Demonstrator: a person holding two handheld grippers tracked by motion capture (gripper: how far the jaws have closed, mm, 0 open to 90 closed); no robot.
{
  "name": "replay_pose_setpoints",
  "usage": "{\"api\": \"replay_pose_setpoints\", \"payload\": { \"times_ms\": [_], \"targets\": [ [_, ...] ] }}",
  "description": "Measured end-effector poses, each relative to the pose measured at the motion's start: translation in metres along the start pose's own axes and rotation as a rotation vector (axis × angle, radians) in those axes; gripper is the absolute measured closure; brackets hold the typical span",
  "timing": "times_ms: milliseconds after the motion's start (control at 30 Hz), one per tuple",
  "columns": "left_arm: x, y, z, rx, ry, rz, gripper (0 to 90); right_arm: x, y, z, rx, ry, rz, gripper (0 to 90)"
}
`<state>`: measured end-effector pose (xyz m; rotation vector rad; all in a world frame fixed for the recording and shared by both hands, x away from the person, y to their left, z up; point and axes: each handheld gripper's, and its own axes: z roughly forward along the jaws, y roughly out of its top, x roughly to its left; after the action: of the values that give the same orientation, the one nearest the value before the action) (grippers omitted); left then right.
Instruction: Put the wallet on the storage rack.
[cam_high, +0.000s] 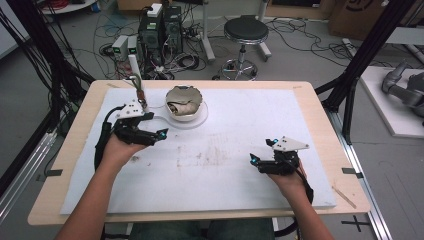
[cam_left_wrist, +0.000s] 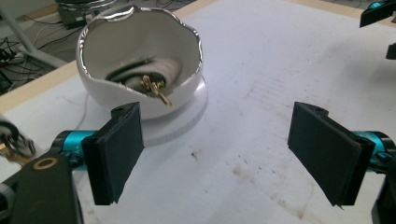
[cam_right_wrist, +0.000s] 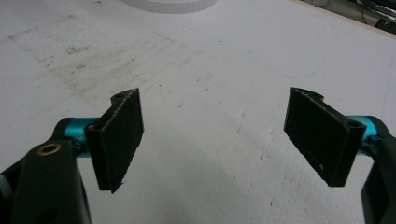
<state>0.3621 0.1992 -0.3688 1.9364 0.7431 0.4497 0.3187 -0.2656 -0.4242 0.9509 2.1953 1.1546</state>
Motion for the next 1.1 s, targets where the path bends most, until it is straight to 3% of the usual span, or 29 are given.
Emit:
{"api": "replay_pose_setpoints", "payload": {
  "times_ms": [367, 600, 900, 1100],
  "targets": [
    [-0.003, -0.034, -0.016, -0.015, -0.014, -0.056, 17.8, -0.003, 0.0, -0.001, -0.011, -0.006, -0.001, 20.2],
    [-0.01, -0.053, -0.019, -0.021, -0.025, -0.09, 17.3, -0.006, -0.002, -0.002, -0.01, -0.006, 0.012, 20.2],
    [-0.016, -0.069, -0.025, -0.043, -0.014, -0.08, 17.3, -0.009, -0.004, -0.002, -0.009, -0.004, 0.015, 20.2],
    [-0.013, -0.075, -0.024, -0.048, -0.016, -0.089, 17.3, -0.01, -0.005, 0.0, -0.003, -0.009, 0.013, 20.2]
  ]
}}
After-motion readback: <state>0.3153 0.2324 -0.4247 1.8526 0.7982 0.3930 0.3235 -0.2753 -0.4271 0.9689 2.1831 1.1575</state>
